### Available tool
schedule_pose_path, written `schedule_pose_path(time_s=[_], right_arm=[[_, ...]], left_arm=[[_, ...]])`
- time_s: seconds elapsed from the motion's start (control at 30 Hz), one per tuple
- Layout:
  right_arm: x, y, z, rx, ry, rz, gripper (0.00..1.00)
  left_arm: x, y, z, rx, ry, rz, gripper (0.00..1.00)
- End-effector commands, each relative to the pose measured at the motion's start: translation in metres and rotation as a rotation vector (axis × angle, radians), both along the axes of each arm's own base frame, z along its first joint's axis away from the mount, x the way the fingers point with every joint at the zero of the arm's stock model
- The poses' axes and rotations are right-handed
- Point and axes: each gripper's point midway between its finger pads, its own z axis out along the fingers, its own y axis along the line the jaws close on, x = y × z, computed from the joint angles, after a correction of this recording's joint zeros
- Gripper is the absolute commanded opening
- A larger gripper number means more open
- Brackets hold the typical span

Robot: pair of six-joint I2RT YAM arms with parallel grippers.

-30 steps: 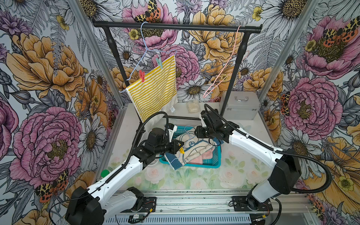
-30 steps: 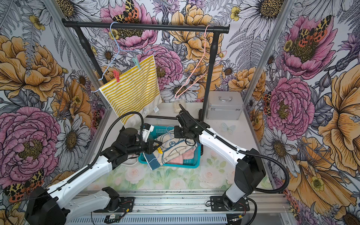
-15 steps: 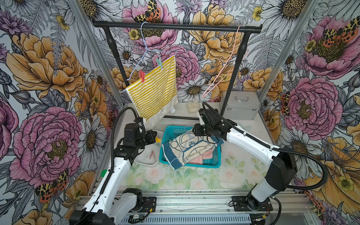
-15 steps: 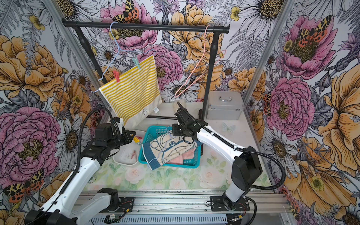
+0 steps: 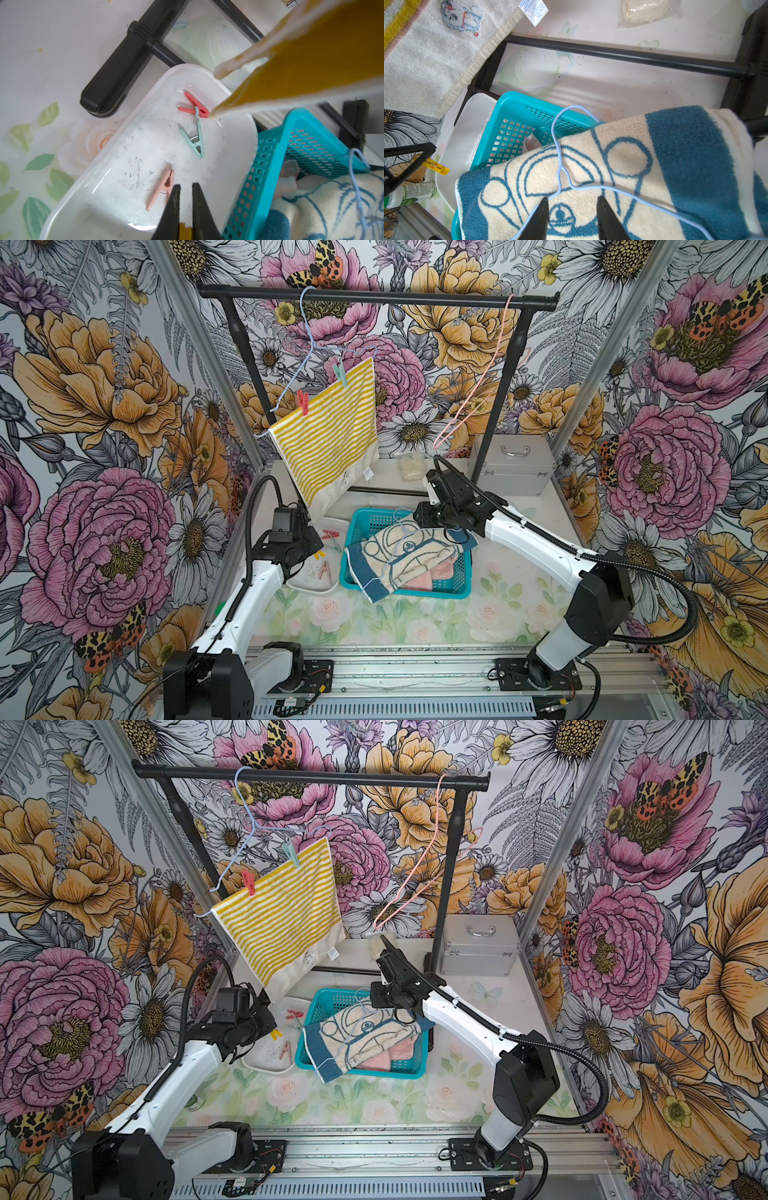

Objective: Remove the clothespins securing towels to the hanger
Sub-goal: Place the clothespin in the storage box.

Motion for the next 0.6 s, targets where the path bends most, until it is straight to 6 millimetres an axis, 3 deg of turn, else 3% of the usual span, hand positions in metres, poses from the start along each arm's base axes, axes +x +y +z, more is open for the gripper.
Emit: schedule_pose_path(time_s=[0.0,0.57], right_arm=[[0.008,0.003,0.015,0.028,-0.047,0.0,0.39],[0.011,0.003,0.014,0.042,-0.049,-0.01,0.39]], left_arm=[[0.005,0.01,-0.006,0.071,0.01,0.054,0.01],[0.034,-0.021,-0.065,0.101,0.149,-0.026,0.02]])
